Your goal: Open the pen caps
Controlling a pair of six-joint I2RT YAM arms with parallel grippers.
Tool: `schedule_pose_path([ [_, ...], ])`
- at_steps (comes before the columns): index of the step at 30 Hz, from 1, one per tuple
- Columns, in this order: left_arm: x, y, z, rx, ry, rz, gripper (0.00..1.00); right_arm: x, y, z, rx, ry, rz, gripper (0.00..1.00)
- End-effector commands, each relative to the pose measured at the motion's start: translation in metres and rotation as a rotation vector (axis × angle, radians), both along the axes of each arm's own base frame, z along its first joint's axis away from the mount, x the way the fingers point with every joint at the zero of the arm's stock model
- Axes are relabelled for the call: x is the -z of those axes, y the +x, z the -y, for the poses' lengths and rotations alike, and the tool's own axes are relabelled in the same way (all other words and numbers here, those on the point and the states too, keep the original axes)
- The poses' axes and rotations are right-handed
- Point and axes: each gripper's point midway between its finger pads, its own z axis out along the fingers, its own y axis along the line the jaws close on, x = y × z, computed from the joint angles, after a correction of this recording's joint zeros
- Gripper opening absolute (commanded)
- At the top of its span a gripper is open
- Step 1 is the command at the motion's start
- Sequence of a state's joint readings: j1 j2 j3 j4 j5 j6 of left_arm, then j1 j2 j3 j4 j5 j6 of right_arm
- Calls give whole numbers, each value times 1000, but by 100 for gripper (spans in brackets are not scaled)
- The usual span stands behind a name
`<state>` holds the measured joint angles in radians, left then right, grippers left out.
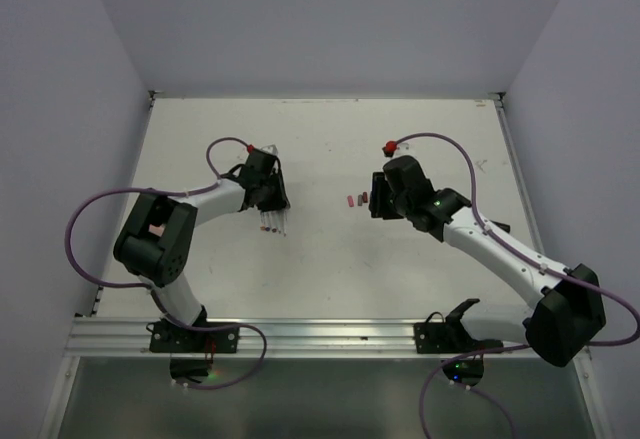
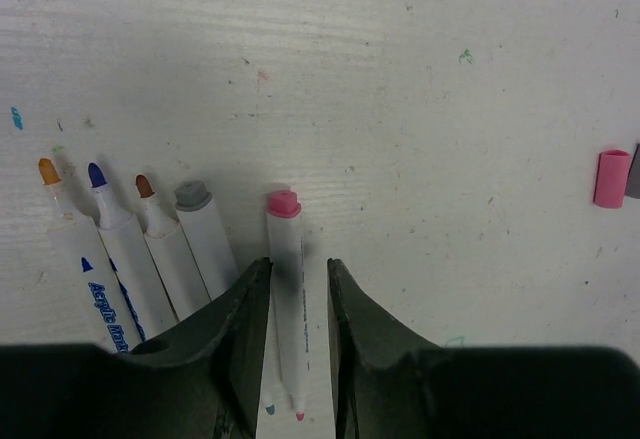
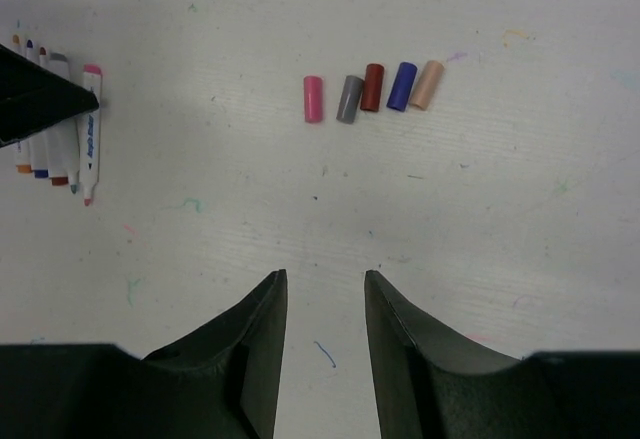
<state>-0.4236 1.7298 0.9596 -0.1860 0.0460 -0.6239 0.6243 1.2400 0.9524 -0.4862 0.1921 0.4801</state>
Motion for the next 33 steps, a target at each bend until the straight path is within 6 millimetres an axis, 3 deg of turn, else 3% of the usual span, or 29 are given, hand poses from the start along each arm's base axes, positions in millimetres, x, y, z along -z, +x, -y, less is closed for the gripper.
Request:
schedule_pose_path([
  [1, -28, 18, -1, -18, -9, 81, 32, -6, 0, 5, 33, 32, 7, 41],
  [4, -46, 19, -2, -26, -16, 115, 33, 2, 4, 22, 120, 43, -34, 41],
  [8, -84, 17, -5, -29, -36, 174, 34, 5, 16, 68, 348, 14, -27, 47],
  [13, -133, 8, -8, -30, -79, 266, 36, 19, 27, 114, 553, 49, -76, 71],
  [16, -163, 0, -6, -12, -125, 326, 36, 29, 34, 161, 758, 18, -103, 95],
  [18, -182, -8, -2, 14, -154, 359, 37, 35, 35, 194, 902, -13, -115, 99],
  [23, -199, -26, 11, 77, -203, 374, 37, 60, 29, 260, 1183, 83, -224, 99],
  [28, -196, -34, 19, 110, -222, 366, 38, 73, 31, 289, 1326, 146, -276, 99],
  [33, -182, -37, 23, 124, -213, 329, 38, 87, 33, 301, 1434, 188, -305, 97],
])
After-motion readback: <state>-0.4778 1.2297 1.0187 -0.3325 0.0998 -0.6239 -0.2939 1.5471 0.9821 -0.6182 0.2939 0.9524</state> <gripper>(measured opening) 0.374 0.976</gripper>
